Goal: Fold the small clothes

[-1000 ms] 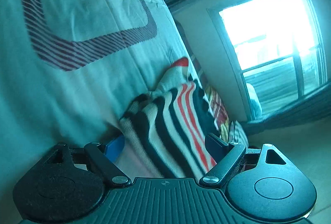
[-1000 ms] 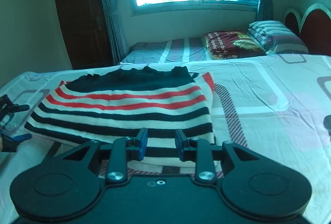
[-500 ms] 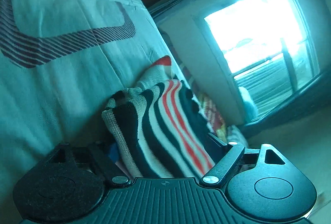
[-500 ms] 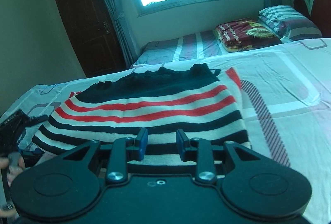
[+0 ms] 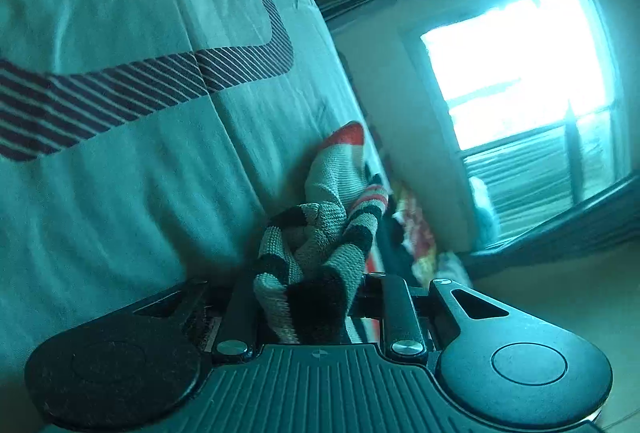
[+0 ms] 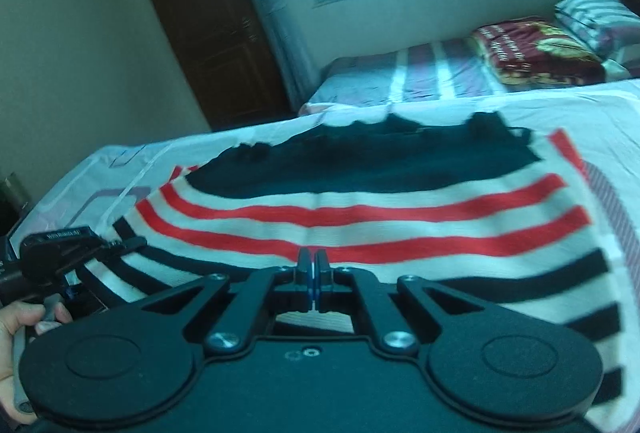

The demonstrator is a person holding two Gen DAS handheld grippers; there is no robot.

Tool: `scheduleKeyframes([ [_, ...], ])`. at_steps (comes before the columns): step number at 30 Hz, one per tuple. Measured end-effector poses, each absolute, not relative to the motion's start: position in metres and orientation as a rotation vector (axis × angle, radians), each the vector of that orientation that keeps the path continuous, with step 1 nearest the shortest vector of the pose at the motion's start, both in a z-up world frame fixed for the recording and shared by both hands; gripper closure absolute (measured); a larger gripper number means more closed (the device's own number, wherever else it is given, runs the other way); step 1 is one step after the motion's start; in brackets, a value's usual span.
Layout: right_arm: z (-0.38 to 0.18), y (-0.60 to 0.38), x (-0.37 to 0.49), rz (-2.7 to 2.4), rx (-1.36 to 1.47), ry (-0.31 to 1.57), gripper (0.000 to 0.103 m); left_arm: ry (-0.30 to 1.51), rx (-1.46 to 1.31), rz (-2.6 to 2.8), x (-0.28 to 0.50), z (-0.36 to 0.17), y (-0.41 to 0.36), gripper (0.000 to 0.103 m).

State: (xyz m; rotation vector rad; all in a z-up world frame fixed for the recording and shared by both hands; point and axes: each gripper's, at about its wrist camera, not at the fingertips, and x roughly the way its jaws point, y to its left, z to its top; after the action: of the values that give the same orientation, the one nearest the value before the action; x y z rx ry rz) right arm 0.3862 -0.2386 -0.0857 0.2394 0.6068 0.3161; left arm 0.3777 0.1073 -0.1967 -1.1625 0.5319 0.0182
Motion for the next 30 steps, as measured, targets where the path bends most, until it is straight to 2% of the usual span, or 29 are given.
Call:
scheduleKeyframes([
  [6, -0.109, -0.23, 0.41, 0.299, 0.221, 0.685, 0.103, 0.45, -1.162, -0.045, 0.361, -0.188, 0.105, 0.083],
  [8, -0.115, -0.237, 0.41, 0.311, 0.279, 0.671, 0.103, 0.518, -1.155, 0.001, 0.366, -0.199, 0.107, 0.083],
  [15, -0.115, -0.233, 0.407, 0.307, 0.249, 0.661, 0.103, 0.518, -1.184, -0.032, 0.371, -0.205, 0.114, 0.083],
  [24, -0.116, -0.235, 0.407, 0.294, 0.269, 0.658, 0.103, 0.479, -1.089, -0.21, 0.387, -0.129, 0.09, 0.083],
  [30, -0.118, -0.237, 0.408, 0.283, 0.321, 0.661, 0.103, 0.515, -0.909, -0.386, 0.406, -0.062, 0.024, 0.083],
])
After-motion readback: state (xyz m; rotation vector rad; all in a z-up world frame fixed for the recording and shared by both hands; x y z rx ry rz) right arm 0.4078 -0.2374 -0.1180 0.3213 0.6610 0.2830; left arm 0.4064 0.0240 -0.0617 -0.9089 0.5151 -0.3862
